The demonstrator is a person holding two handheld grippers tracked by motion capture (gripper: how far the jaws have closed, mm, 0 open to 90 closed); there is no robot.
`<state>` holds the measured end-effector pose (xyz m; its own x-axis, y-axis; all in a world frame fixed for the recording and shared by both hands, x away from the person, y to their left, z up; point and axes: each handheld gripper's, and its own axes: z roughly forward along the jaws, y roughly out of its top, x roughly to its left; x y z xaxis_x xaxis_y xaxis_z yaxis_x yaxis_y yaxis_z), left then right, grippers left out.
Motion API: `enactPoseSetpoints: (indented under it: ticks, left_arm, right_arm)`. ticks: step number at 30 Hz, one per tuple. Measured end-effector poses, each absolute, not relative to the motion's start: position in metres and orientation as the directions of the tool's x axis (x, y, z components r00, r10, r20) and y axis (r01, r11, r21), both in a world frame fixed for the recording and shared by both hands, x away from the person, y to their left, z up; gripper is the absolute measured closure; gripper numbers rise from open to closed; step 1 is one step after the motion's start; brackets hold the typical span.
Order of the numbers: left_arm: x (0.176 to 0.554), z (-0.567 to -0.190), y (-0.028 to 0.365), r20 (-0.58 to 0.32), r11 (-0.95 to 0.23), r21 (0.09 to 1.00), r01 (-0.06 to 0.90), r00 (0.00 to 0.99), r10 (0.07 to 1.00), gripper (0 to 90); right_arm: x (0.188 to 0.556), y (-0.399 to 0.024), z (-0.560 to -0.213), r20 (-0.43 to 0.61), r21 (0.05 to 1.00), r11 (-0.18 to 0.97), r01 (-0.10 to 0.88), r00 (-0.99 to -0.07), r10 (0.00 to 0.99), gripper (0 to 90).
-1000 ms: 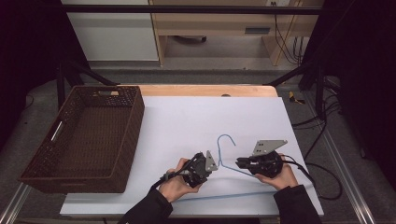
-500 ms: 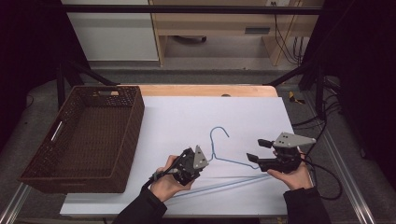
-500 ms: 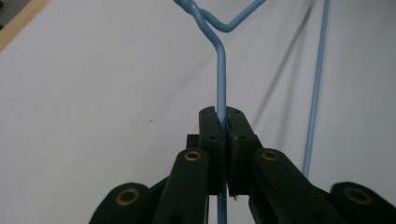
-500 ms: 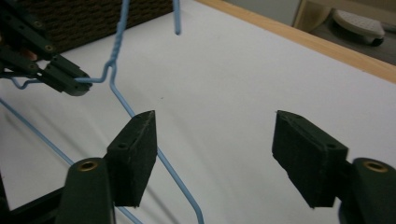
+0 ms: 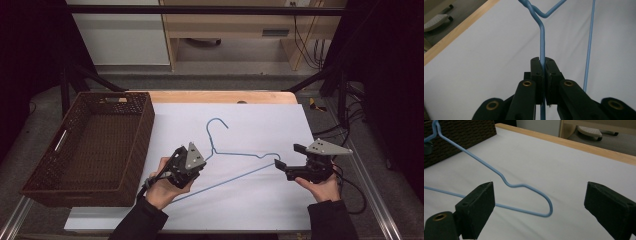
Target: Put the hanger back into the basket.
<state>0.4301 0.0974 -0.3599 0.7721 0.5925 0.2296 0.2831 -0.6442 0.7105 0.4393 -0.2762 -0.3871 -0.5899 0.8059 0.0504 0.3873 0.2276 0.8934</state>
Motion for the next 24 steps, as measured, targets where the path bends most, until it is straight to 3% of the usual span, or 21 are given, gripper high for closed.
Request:
enactPoseSetpoints:
  ticks: [24]
  left_arm:
    - [0.443,-0.302,0.126,0.241,-0.569,0.764,0.304,0.684,0.689,87.0]
  right_arm:
    - [0.432,-0.285,-0.394,0.048,0.889,0.21,0.407,-0.539,0.841,4.0]
